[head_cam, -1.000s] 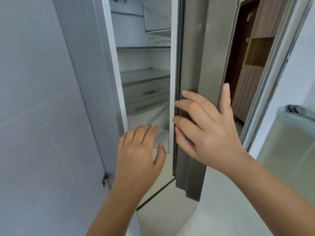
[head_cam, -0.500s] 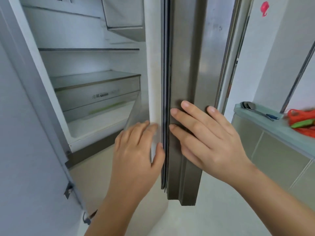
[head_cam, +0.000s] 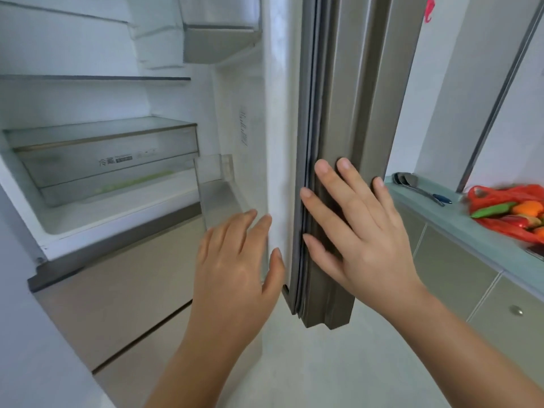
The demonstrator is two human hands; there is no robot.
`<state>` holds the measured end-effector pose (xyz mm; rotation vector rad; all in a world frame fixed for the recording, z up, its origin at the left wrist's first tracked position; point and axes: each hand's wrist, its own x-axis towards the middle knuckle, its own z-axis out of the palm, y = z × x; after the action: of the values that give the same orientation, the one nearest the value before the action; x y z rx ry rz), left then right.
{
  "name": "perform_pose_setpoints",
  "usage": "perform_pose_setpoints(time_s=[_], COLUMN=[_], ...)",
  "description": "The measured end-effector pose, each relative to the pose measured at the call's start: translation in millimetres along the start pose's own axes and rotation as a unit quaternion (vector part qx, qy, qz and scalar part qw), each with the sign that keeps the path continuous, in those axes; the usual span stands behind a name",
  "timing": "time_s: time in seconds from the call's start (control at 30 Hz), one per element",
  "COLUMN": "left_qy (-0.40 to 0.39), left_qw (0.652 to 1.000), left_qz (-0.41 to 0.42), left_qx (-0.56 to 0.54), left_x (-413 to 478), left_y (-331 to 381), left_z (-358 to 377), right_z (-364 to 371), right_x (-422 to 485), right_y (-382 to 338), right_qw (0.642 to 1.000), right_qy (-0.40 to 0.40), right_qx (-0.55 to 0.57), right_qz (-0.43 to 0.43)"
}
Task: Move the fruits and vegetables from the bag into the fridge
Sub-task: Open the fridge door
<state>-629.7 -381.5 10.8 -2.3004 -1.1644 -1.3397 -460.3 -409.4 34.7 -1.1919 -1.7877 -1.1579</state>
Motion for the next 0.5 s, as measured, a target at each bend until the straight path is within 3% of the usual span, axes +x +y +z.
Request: perform_pose_setpoints(time_s=[0.23, 0.5], left_qy=[-0.009, -0.015], left_qw=[0.999, 0.998], left_qz=[0.034, 0.055], left_qx=[-0.002, -0.012], left_x=[10, 42], left_y=[33, 63], left_z=[43, 104], right_z=[7, 36], right_x=[-28, -51], right_y=[38, 106], right_qw=[0.992, 0.989], right_qy=[-0.056, -0.040], right_qx=[0.020, -0.004], right_qz=[0.112, 0.143])
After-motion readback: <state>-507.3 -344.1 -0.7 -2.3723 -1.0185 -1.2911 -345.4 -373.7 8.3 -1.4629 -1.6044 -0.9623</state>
